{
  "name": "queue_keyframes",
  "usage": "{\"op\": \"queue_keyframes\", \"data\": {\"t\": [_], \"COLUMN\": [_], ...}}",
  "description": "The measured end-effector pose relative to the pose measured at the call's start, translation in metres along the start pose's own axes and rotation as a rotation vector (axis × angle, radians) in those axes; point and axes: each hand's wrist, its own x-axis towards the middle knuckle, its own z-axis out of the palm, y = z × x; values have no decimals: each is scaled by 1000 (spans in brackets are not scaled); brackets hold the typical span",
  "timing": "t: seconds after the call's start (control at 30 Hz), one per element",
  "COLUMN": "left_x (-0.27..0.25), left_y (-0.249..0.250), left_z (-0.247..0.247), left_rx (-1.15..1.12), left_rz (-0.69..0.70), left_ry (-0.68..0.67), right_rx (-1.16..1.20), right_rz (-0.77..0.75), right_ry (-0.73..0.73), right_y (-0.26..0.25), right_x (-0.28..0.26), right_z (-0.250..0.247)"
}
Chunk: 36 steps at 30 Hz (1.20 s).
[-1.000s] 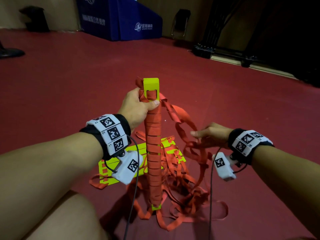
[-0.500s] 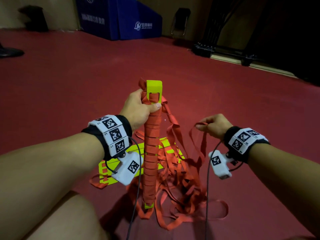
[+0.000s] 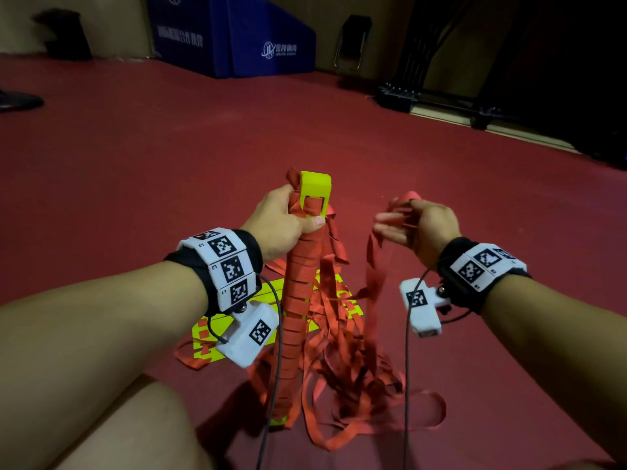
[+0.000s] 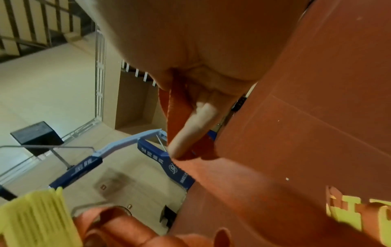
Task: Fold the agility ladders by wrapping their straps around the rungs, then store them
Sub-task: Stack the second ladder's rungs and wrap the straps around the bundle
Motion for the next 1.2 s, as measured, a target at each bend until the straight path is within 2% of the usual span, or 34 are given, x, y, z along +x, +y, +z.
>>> {"op": "queue_keyframes", "data": {"t": [0.07, 0.2, 0.27, 0.33, 0.47, 0.57, 0.63, 0.7, 0.77, 0.83, 0.9, 1.1, 1.2], "left_x": [-4, -8, -9, -13, -14, -13, -13, -13, -13, -12, -11, -10, -9], "left_y": [4, 10, 13, 16, 19, 18, 19, 19, 18, 16, 16, 15, 13], "left_z": [1, 1, 1, 0, 0, -1, -1, -1, -1, -1, -3, -4, -3], "left_rx": [21, 2, -8, -25, -61, -86, -96, -101, -88, -87, -99, -101, -93], "left_rz": [4, 26, 41, 57, 73, 72, 77, 77, 76, 72, 59, 42, 37], "left_ry": [-37, -100, -119, -125, -117, -84, -90, -110, -119, -117, -114, -108, -110], "right_rx": [122, 222, 157, -115, -814, -1076, -1036, -799, -579, -438, -403, -397, -413], "right_rz": [-38, -135, -168, -182, -184, -249, -362, -408, -360, -280, -290, -404, -500], "right_ry": [-45, -113, -126, -130, -54, 57, 25, -191, -414, -516, -554, -539, -539], "right_y": [-4, -5, -2, 5, 11, 9, 5, 5, 7, 10, 11, 10, 9], "right_x": [1, 3, 6, 10, 13, 7, -1, -12, -19, -22, -22, -19, -21], "right_z": [-2, -5, -3, -3, -6, -6, 1, 12, 20, 24, 24, 22, 23]}}
